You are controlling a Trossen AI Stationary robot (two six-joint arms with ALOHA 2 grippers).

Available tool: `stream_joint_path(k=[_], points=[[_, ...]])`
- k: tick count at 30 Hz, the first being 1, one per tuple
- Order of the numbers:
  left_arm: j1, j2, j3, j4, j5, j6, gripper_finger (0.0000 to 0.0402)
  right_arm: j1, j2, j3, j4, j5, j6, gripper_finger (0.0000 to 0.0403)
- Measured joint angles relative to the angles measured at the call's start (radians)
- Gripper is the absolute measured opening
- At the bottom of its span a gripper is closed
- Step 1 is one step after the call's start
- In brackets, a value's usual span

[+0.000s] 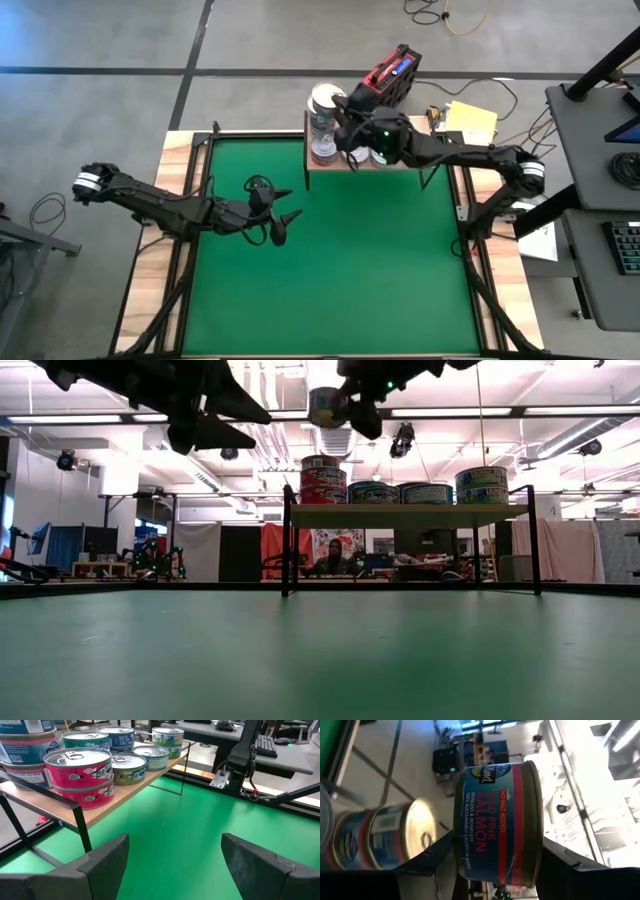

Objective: Stack canned seafood by type on shelf
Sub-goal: Stack the blue/pink tuna can on top of the other blue/pink tuna can on the shelf

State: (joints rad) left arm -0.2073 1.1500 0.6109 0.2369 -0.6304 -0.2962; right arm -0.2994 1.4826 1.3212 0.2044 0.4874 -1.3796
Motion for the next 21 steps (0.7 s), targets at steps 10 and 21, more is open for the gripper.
stream_joint_path(k=[10,21], points=[[0.000,0.000,0.000,-0.024,-0.018,0.006,0.0300,-0.077,0.014,0.009,-0.085,-0.082,0.093,0.0192],[0.000,0.000,0.000,-0.028,-0.068,0.026,0.0300,-0.127,0.014,0.007,-0.160,-0.168,0.112,0.0189]])
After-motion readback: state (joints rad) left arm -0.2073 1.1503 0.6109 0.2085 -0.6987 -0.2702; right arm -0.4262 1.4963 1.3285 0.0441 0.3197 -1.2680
